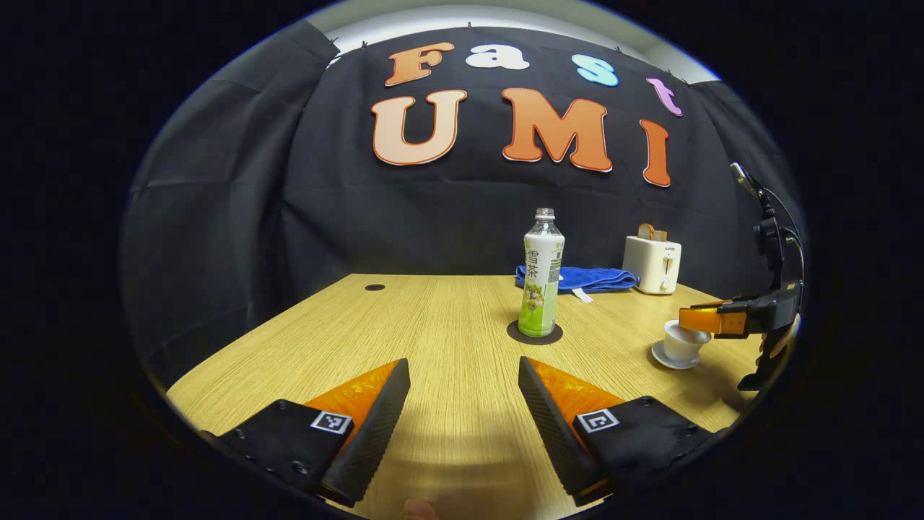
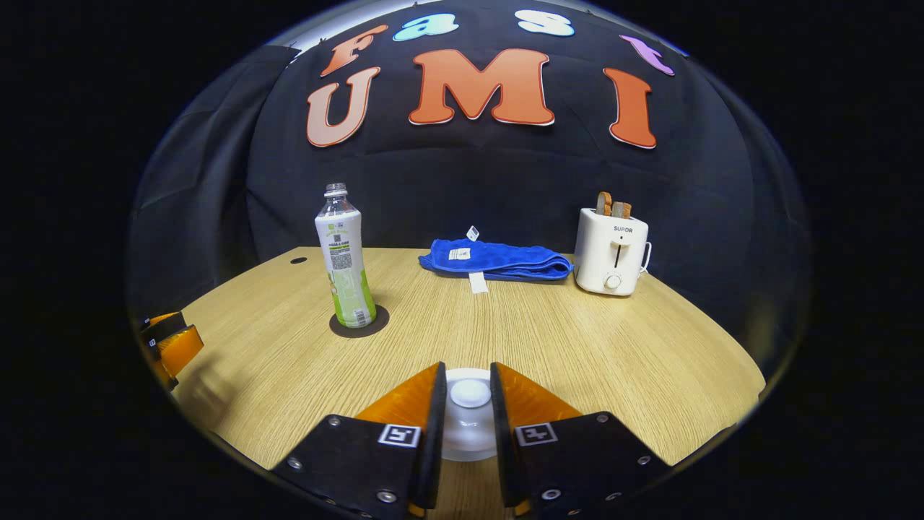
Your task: Open the teacup lid with one hand, grasp the water bottle and pour water into the teacup with the other hand; after pouring, place the water bottle on the coaster and then close the teacup lid.
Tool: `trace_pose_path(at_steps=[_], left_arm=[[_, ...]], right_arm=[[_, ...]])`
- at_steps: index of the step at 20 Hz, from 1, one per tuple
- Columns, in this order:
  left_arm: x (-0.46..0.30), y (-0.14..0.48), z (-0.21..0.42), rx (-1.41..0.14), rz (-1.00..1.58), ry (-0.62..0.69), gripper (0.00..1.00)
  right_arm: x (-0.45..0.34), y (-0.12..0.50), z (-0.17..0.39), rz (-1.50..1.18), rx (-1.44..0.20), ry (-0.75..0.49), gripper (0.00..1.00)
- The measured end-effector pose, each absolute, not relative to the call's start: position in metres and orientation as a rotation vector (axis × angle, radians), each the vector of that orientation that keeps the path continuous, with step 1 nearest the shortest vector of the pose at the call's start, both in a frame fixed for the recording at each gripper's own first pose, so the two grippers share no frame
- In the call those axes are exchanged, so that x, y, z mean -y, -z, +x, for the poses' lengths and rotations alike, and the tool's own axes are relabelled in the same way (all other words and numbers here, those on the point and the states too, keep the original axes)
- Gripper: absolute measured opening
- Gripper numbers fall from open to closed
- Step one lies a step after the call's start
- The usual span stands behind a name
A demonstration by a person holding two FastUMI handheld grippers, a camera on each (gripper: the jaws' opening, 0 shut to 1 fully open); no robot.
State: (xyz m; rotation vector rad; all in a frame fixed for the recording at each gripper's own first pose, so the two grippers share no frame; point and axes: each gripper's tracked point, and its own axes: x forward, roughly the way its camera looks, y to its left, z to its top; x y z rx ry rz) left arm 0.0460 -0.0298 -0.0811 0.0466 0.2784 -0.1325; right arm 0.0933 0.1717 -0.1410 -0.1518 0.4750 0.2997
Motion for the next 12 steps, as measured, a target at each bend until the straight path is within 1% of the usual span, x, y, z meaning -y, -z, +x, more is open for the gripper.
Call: trace_pose_path(at_steps=[1,2,3,4,5,6,7,8,9,10,12], left_arm=[[0.029,0.080,0.046,-0.276,0.046,0.130,0.97],[0.027,0.078,0.044,-0.272,0.046,0.125,0.97],[0.025,0.076,0.043,-0.269,0.043,0.121,0.97],[0.024,0.073,0.041,-0.264,0.040,0.117,0.98],[0.023,0.069,0.038,-0.258,0.036,0.115,0.97],[0.023,0.066,0.038,-0.252,0.035,0.113,0.97],[0.023,0.062,0.038,-0.243,0.037,0.112,0.97],[0.022,0.056,0.036,-0.235,0.042,0.111,0.95],[0.022,0.052,0.035,-0.228,0.047,0.109,0.97],[0.021,0.048,0.031,-0.221,0.049,0.108,0.97],[0.021,0.039,0.025,-0.211,0.045,0.108,0.97]], right_arm=[[-0.171,0.139,0.091,-0.150,-0.471,-0.302,0.38],[-0.171,0.137,0.089,-0.149,-0.468,-0.305,0.48],[-0.171,0.134,0.089,-0.148,-0.464,-0.306,0.52],[-0.169,0.130,0.085,-0.144,-0.464,-0.310,0.61],[-0.168,0.126,0.080,-0.139,-0.464,-0.314,0.67],[-0.168,0.119,0.075,-0.132,-0.456,-0.321,0.76],[-0.167,0.108,0.069,-0.129,-0.438,-0.326,0.80],[-0.166,0.098,0.063,-0.130,-0.417,-0.329,0.87],[-0.164,0.087,0.056,-0.131,-0.398,-0.332,0.90],[-0.162,0.078,0.051,-0.130,-0.383,-0.335,0.95],[-0.156,0.061,0.035,-0.127,-0.351,-0.342,0.96]])
